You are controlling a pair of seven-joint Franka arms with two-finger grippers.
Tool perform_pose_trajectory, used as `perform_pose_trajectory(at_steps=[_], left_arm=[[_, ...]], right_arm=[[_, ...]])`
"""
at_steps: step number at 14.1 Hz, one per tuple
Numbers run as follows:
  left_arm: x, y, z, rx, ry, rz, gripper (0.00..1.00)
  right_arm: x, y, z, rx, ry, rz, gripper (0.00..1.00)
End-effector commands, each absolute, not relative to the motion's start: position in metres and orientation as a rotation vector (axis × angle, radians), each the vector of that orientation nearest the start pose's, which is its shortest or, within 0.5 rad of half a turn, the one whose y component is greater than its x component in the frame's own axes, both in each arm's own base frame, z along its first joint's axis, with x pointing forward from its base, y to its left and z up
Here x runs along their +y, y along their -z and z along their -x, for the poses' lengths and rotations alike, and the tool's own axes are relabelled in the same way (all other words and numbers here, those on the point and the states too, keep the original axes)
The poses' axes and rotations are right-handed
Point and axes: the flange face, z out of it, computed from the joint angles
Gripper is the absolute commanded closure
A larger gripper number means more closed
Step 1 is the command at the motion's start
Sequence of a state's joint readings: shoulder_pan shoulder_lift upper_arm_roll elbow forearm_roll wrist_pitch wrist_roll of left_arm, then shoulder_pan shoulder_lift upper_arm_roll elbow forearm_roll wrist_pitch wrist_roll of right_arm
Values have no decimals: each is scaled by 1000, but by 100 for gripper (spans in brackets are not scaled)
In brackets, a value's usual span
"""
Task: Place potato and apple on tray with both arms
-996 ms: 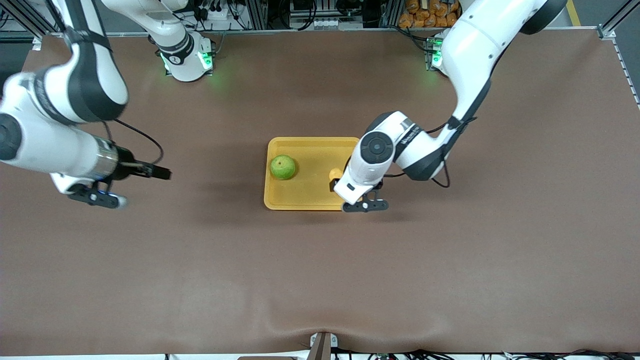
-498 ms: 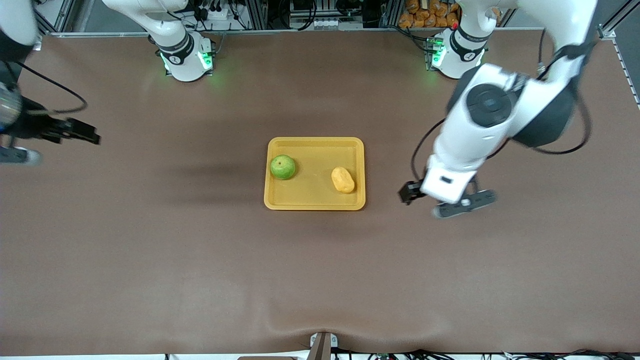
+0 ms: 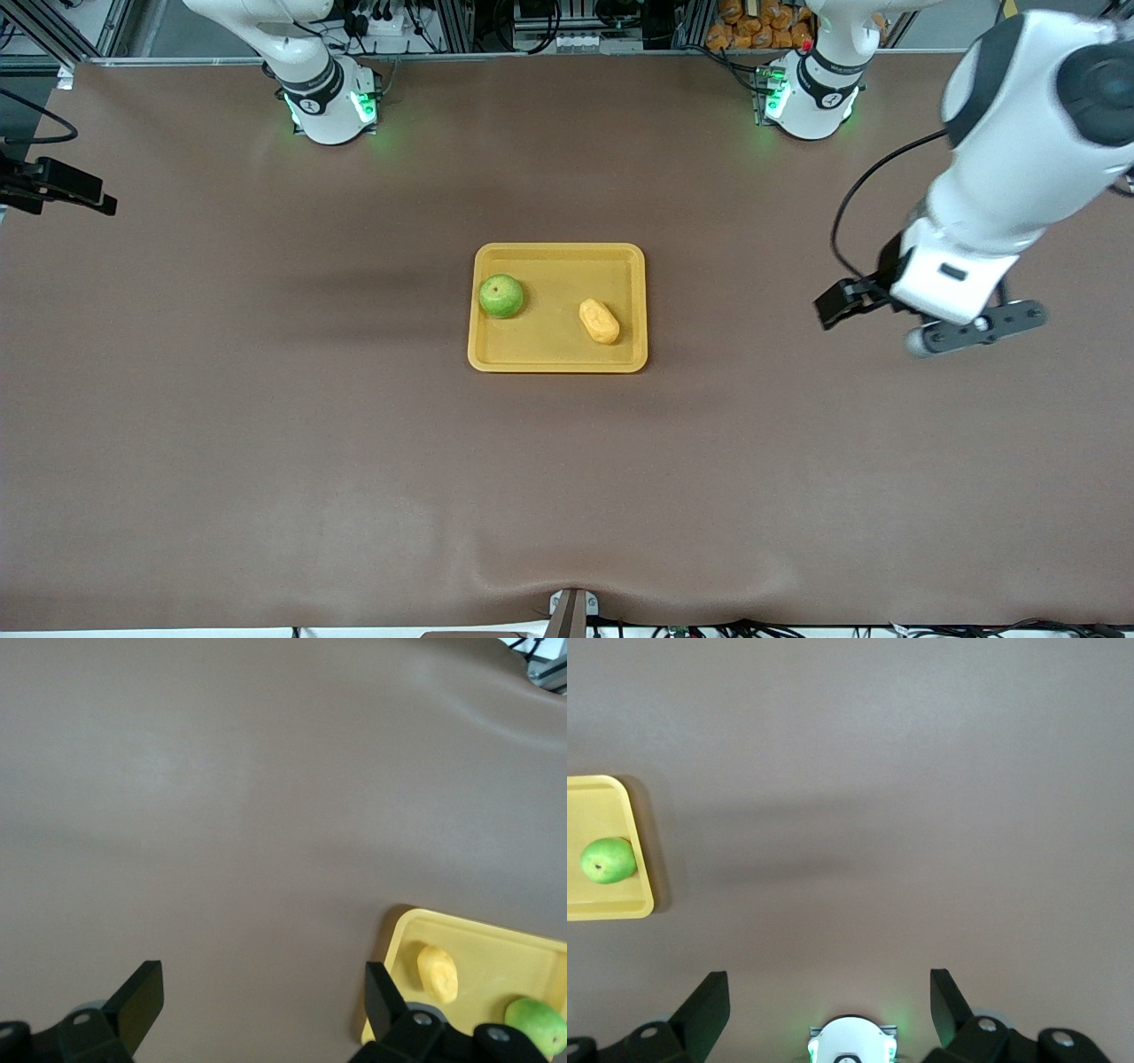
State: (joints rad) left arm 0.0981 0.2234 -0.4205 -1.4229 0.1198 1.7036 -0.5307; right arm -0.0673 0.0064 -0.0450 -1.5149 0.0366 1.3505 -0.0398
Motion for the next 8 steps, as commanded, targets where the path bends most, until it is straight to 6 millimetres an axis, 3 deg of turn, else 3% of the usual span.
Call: perform_pose_trajectory(at_steps=[1,5,8], left_arm=[[-128,-613,-592,-230,85,3149,0],[-73,-645,-566,-121,19,3144,0],[-54,-662,-543,-60,-17,3141,0]], right_arm=[[-47,-640,-521,146,-262,3093,0],[-11,-642,-523,103,-256,3107,0],[-8,-642,-522,170,-269,3100,0]])
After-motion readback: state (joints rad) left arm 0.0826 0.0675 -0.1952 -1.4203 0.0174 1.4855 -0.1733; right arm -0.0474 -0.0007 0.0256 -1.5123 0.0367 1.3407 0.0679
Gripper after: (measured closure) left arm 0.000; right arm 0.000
